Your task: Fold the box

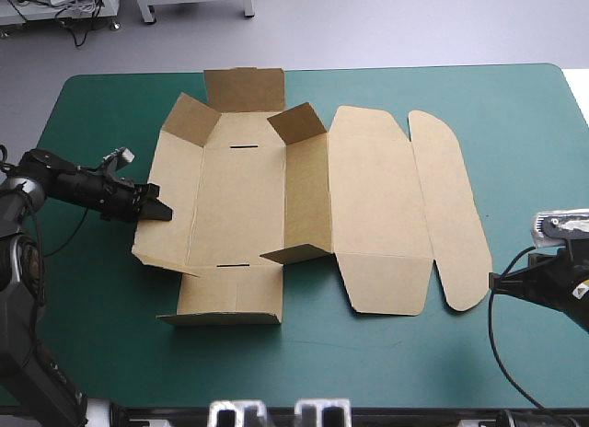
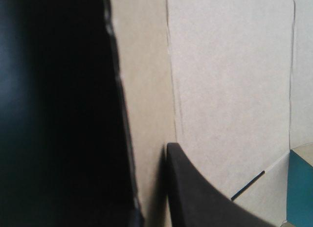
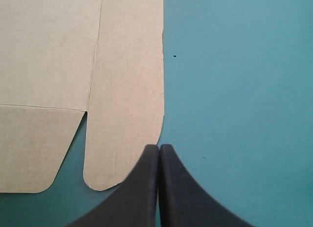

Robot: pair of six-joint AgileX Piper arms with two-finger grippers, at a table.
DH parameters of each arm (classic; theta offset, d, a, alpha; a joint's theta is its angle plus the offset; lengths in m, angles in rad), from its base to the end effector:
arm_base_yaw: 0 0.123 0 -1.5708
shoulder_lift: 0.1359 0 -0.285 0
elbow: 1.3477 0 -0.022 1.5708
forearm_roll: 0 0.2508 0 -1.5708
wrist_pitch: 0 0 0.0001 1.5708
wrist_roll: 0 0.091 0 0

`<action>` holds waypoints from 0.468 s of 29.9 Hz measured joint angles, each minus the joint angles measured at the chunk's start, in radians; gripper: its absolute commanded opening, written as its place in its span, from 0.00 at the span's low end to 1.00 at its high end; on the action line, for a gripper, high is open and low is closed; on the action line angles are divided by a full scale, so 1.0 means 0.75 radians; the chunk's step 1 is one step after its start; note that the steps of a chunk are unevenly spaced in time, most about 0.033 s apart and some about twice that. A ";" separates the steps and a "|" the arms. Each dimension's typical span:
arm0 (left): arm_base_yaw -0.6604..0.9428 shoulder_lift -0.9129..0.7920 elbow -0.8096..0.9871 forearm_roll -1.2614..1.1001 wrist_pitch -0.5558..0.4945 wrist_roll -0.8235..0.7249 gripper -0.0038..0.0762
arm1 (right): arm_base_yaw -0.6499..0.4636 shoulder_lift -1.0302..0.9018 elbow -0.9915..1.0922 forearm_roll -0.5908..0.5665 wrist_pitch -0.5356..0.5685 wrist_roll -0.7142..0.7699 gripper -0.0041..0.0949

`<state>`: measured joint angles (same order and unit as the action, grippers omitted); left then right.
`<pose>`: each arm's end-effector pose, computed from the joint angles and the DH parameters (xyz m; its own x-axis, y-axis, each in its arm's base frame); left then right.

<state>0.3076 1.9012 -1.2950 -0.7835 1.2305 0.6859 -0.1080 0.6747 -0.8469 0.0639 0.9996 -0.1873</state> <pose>0.3547 0.0491 0.2045 -0.9822 -0.0325 -0.1852 0.0955 0.7621 -0.6403 0.1074 -0.0067 0.3538 -0.6724 -0.0799 -0.7359 -0.0345 0.9965 -0.0766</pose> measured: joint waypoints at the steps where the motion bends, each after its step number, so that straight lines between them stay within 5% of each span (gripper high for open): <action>1: -0.001 0.000 0.000 -0.009 0.006 0.014 0.04 | 0.000 0.000 0.000 0.000 0.000 0.000 0.02; 14: -0.047 -0.052 -0.112 -0.301 -0.037 0.396 0.04 | 0.000 0.000 0.000 0.005 0.000 0.000 0.02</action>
<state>0.2723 1.8621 -1.3787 -1.0093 1.2030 0.9828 -0.1080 0.6747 -0.8469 0.0674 0.9996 -0.1873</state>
